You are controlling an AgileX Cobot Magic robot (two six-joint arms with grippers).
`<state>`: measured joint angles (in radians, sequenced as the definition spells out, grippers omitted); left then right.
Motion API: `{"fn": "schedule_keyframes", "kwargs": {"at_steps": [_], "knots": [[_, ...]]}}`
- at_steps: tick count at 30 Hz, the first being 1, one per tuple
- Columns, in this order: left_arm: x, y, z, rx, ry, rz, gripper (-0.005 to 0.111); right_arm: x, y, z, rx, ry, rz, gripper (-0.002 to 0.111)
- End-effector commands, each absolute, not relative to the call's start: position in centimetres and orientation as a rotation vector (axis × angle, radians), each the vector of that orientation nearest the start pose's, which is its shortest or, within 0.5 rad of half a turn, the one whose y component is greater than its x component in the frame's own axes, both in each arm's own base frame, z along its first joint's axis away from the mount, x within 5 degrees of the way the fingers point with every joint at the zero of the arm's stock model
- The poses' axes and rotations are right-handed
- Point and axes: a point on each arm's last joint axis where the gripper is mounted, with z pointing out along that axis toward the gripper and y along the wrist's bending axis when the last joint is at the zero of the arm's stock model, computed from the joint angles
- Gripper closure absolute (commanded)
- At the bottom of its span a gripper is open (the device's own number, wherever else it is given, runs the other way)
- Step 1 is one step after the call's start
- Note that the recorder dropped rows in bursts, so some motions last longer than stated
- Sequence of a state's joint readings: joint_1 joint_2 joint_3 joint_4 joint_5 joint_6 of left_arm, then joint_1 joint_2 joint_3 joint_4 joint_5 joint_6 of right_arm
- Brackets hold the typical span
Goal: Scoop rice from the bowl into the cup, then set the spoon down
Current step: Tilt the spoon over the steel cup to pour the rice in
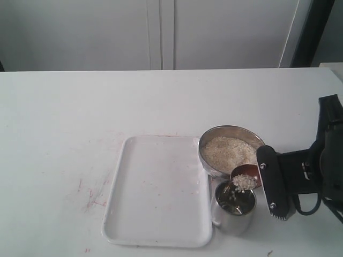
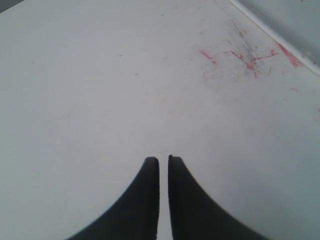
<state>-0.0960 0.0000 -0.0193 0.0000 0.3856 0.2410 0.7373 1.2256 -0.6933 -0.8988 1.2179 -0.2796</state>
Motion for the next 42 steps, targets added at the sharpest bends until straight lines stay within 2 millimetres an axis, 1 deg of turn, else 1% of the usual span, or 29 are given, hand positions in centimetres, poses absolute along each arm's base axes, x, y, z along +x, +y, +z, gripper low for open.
{"fn": "schedule_keyframes", "kwargs": {"at_steps": [1,14,22,32,42], "knots": [[5.1,-0.5,17.8,0.318,1.882,0.083,0.092,18.2,7.2,25.5,-1.837,2.07,-1.284,0.108],[5.1,-0.5,17.8,0.318,1.882,0.083,0.092,18.6,7.2,25.5,-1.874,2.008,-1.342,0.108],[5.1,-0.5,17.8,0.318,1.882,0.083,0.092,18.8,7.6,25.5,-1.886,1.965,-1.323,0.108],[5.1,-0.5,17.8,0.318,1.882,0.083,0.092,19.2,7.5,25.8,-1.951,1.863,-1.398,0.108],[5.1,-0.5,17.8,0.318,1.882,0.083,0.092,19.2,7.6,25.8,-1.987,1.836,-1.408,0.108]]}}
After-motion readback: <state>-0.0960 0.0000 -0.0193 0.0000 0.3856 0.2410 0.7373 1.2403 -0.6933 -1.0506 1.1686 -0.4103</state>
